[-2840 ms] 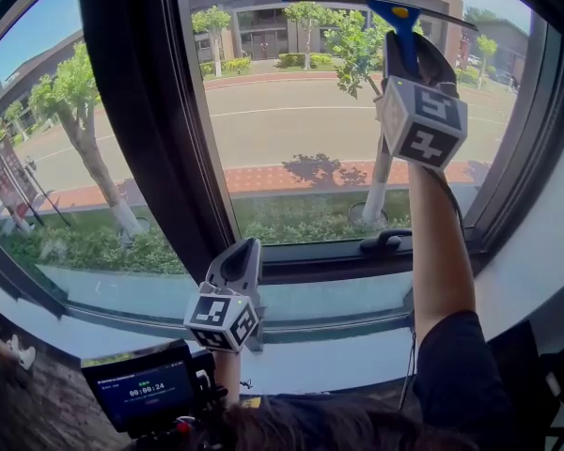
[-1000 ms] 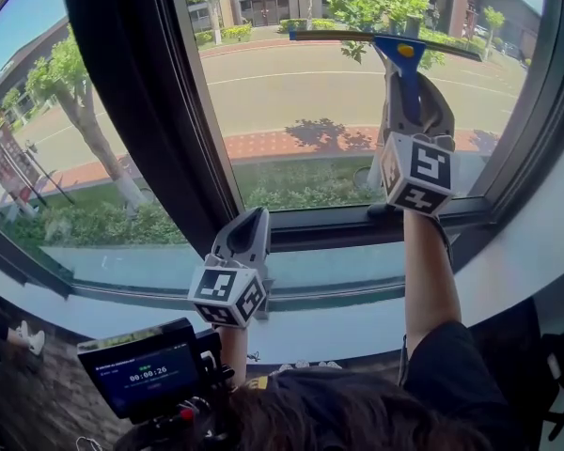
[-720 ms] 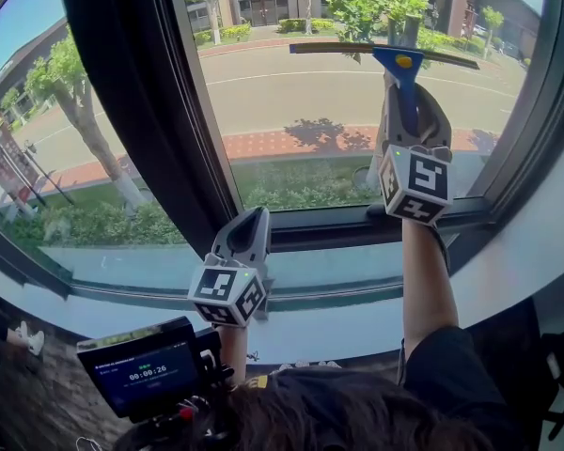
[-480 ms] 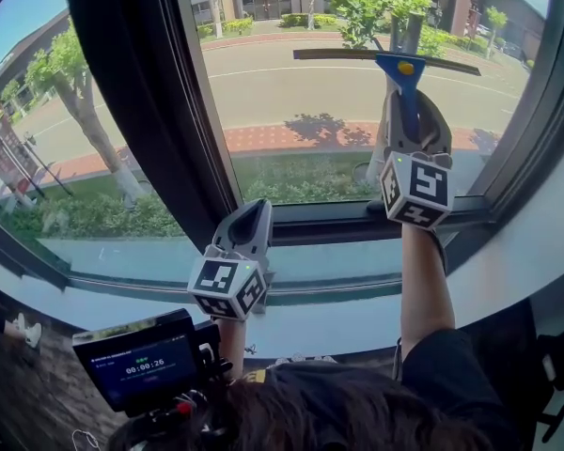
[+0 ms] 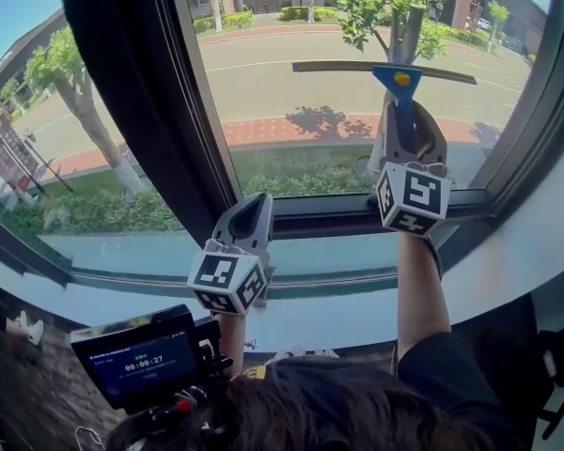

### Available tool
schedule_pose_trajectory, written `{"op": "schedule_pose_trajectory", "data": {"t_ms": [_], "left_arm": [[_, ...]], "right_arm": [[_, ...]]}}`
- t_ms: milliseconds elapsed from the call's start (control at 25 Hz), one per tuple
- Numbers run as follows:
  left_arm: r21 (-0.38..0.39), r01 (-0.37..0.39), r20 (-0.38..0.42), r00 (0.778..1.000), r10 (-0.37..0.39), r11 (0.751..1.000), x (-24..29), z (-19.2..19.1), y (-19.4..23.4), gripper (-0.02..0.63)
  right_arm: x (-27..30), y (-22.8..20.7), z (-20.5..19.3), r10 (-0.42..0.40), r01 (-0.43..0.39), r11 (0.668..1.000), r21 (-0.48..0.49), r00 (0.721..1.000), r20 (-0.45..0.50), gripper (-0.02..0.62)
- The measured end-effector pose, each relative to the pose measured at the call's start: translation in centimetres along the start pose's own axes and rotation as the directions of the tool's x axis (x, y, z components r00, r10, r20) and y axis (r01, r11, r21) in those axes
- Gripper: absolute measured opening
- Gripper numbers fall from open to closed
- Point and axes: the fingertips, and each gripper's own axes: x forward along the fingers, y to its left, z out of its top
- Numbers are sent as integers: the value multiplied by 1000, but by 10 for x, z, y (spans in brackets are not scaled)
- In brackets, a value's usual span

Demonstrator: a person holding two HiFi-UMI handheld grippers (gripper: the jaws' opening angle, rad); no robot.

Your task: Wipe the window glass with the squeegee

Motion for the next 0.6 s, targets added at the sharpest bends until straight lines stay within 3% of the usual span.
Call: {"op": "schedule_pose_trajectory", "data": {"t_ms": [600], "left_arm": [[-6,-7,-5,1000,7,1000,-2,0,1,2]], "right_arm": [[-16,7,-37,3,-3,1000,0,999,-34,141]]}}
